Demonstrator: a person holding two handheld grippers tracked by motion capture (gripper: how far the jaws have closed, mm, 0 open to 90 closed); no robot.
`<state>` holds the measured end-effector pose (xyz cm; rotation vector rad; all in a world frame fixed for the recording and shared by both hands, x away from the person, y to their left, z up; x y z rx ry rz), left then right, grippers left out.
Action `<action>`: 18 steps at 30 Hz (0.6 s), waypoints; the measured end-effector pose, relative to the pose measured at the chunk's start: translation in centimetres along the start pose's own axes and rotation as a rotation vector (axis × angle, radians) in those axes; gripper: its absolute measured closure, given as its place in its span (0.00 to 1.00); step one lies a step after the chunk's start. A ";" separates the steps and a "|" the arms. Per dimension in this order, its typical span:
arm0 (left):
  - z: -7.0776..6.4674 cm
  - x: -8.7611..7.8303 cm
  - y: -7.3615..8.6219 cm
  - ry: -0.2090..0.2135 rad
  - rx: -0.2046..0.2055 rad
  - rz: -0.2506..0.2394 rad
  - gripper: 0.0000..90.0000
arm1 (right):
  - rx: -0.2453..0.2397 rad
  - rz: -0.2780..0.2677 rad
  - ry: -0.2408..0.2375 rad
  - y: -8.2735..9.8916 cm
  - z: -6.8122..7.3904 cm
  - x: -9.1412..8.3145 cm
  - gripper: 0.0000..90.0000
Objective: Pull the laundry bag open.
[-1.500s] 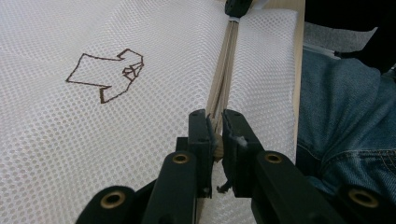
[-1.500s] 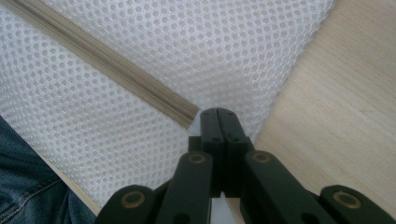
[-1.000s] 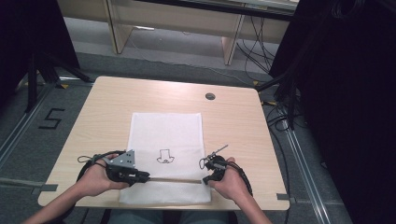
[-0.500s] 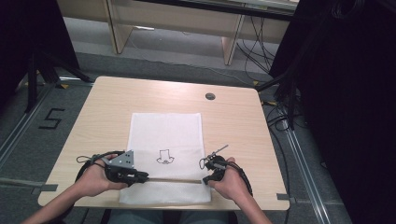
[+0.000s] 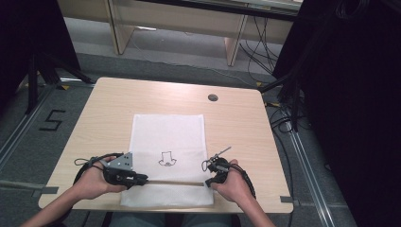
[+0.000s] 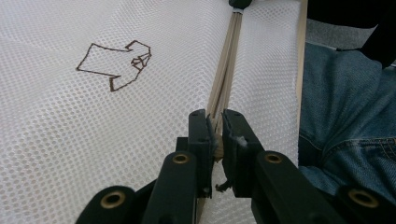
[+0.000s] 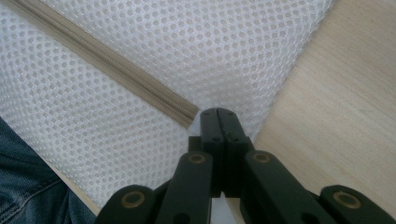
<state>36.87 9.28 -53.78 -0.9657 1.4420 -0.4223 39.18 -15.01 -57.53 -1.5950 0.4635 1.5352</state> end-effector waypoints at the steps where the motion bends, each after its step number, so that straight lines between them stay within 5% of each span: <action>1: 0.0 -0.1 -0.1 -0.001 -0.014 -0.013 0.91 | -0.004 0.000 -0.001 0.0 0.0 0.0 1.00; 9: 0.0 -0.2 0.2 -0.004 0.006 0.005 0.91 | 0.004 0.004 -0.001 0.0 0.1 -0.1 1.00; 18: 0.2 -0.7 0.7 -0.006 -0.020 -0.004 0.91 | 0.000 0.004 0.000 0.0 0.0 0.0 1.00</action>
Point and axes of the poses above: each handheld gripper's, and its own axes: x roughly forward along the jaws, y roughly out of its underside, z roughly to its left, the point moved 10 cm from there along x, roughly forward along the jaws, and after that the axes turned 3 degrees about y, right-handed, at the moved point
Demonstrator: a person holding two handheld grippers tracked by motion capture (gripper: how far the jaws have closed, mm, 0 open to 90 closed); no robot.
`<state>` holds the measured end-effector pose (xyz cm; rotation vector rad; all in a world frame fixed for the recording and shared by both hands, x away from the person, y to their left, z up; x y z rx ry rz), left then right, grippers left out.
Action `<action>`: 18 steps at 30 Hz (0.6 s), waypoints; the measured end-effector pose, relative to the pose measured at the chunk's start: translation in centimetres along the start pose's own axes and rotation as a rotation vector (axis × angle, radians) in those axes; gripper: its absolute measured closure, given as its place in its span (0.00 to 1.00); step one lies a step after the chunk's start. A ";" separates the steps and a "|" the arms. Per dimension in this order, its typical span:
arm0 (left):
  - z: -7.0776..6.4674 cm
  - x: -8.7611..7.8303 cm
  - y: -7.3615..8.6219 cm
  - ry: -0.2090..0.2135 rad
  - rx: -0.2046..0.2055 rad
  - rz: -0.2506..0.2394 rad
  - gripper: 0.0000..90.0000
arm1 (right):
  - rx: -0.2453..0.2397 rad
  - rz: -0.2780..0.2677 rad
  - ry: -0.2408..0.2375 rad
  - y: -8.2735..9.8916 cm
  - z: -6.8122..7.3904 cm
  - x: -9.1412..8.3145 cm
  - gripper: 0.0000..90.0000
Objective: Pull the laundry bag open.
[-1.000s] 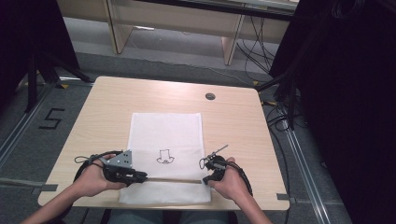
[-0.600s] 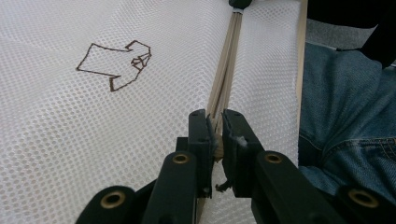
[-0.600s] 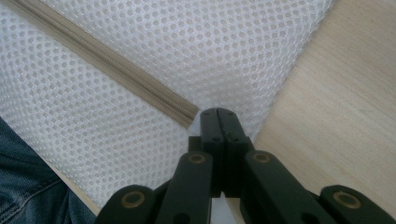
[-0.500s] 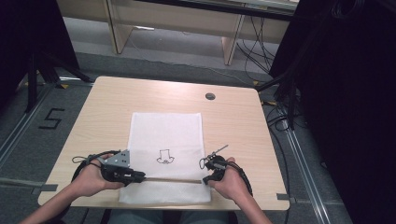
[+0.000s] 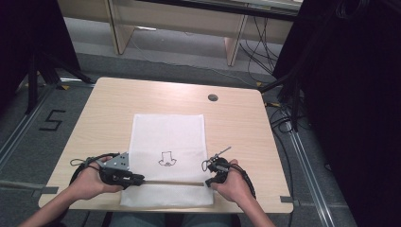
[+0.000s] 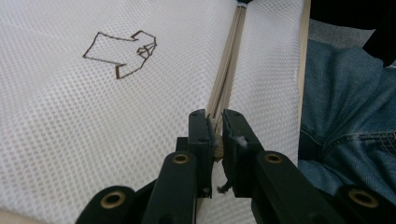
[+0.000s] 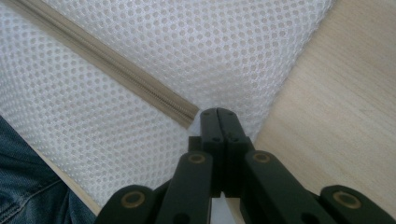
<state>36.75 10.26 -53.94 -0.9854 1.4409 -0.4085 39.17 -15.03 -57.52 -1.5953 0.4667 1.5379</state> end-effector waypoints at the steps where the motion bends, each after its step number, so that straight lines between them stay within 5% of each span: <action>1: 0.1 -0.2 0.1 -0.007 0.000 0.004 0.91 | 0.001 -0.001 0.001 0.0 0.0 0.0 1.00; 12: 0.1 -0.5 0.4 -0.005 -0.010 -0.002 0.91 | 0.001 -0.002 0.000 0.0 0.0 0.0 1.00; 15: 0.4 -0.6 0.5 -0.012 0.018 0.012 0.91 | -0.002 -0.004 -0.001 0.0 0.0 0.0 1.00; 16: 0.2 -0.6 0.5 -0.010 -0.016 0.000 0.91 | 0.001 -0.002 -0.001 0.0 0.1 -0.1 1.00; 18: 0.4 -0.8 0.7 -0.010 -0.017 -0.001 0.91 | 0.001 -0.002 -0.001 0.0 0.1 -0.1 1.00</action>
Point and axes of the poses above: each handheld gripper's, and its own axes: x roughly forward along the jaws, y roughly out of its underside, z roughly to its left, the point moved 10 cm from there along x, roughly forward along the jaws, and after that the axes turned 3 degrees about y, right-handed, at the moved point
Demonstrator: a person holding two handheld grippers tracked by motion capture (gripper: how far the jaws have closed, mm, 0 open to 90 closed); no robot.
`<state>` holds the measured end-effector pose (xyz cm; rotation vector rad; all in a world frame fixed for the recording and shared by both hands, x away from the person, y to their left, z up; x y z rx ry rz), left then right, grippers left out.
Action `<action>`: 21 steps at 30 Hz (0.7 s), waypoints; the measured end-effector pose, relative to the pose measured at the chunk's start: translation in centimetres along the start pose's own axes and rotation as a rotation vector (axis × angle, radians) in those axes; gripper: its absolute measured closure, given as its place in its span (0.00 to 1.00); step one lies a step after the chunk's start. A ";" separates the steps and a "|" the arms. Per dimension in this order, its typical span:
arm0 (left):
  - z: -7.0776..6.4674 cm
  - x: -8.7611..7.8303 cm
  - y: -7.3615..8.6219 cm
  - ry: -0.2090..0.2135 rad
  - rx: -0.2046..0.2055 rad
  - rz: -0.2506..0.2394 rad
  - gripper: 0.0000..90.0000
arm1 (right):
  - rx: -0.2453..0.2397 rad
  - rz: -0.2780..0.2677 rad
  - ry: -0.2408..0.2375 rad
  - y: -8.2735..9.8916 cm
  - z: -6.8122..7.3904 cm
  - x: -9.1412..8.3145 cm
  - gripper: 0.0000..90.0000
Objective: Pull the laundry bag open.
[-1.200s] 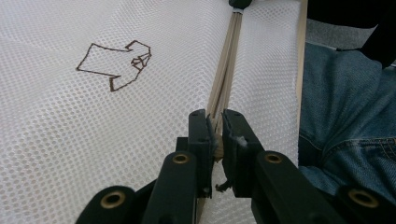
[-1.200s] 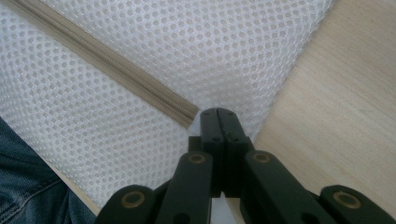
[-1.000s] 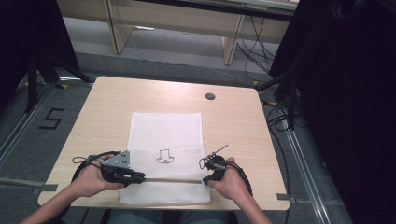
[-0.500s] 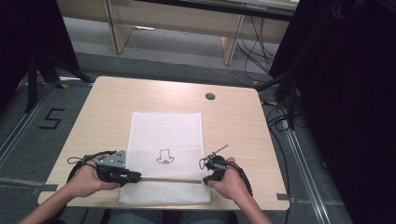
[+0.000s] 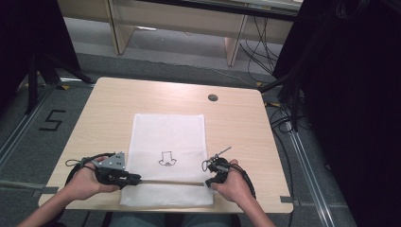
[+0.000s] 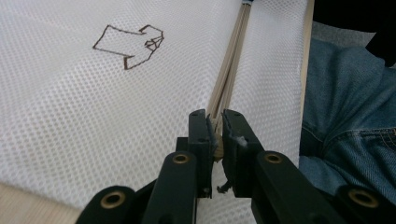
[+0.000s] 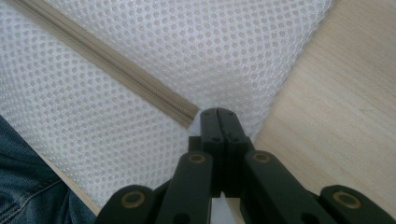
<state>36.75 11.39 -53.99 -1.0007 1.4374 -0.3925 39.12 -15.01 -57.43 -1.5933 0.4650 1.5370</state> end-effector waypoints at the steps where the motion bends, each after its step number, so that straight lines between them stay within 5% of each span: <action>1: 0.1 -0.2 0.1 -0.010 0.004 0.002 0.91 | -0.001 0.000 0.000 0.0 0.0 0.0 1.00; 21: 0.6 -0.9 0.8 -0.024 -0.010 -0.005 0.91 | 0.005 0.005 -0.001 0.0 0.0 0.0 1.00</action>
Point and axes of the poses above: each handheld gripper's, and its own axes: x roughly forward along the jaws, y roughly out of its underside, z roughly to its left, the point moved 10 cm from there along x, roughly forward along the jaws, and after that the axes turned 3 degrees about y, right-handed, at the moved point
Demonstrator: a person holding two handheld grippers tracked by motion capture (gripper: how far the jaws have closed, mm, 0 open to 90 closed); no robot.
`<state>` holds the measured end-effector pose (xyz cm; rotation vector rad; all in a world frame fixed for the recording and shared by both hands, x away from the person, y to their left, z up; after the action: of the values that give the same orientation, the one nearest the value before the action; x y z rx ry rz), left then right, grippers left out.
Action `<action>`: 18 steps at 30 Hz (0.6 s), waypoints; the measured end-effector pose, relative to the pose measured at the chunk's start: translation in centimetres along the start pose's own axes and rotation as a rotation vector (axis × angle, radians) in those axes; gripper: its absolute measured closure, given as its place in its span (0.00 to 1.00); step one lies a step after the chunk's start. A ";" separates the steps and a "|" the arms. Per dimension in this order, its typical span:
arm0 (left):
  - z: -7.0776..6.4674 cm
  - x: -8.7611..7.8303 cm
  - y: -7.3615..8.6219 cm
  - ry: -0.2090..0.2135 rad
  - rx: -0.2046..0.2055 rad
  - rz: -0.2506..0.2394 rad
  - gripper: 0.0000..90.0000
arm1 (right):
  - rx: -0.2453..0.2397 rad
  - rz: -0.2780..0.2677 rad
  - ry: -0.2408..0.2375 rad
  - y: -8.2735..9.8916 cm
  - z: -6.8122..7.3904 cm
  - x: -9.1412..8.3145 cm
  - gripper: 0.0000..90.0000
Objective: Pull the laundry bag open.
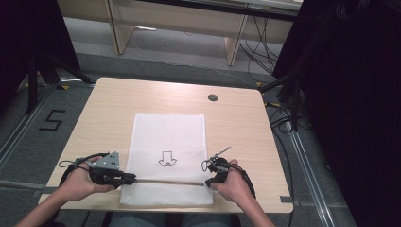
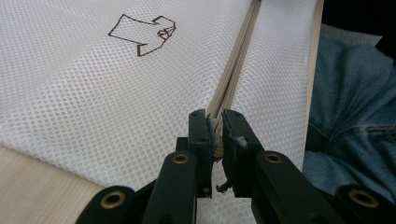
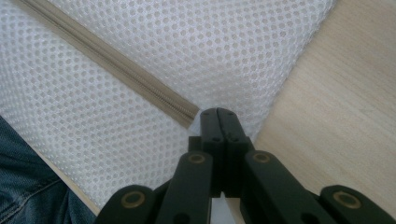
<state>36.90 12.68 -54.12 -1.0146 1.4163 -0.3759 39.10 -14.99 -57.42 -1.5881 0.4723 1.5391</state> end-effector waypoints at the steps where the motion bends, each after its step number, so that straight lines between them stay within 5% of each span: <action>1: 0.1 -0.2 0.2 -0.011 -0.009 0.009 0.91 | 0.000 0.000 0.000 0.0 0.0 0.0 1.00; 18: 1.2 -1.5 1.7 -0.061 -0.048 -0.002 0.91 | 0.004 0.004 0.003 0.0 0.0 0.0 1.00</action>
<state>37.14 15.16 -54.67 -1.0579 1.3758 -0.3110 39.07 -14.96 -57.40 -1.5868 0.4802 1.5383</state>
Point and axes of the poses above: each handheld gripper's, and its own axes: x roughly forward along the jaws, y roughly out of its underside, z roughly to its left, the point moved 10 cm from there along x, roughly forward along the jaws, and after that the axes turned 3 degrees about y, right-handed, at the moved point
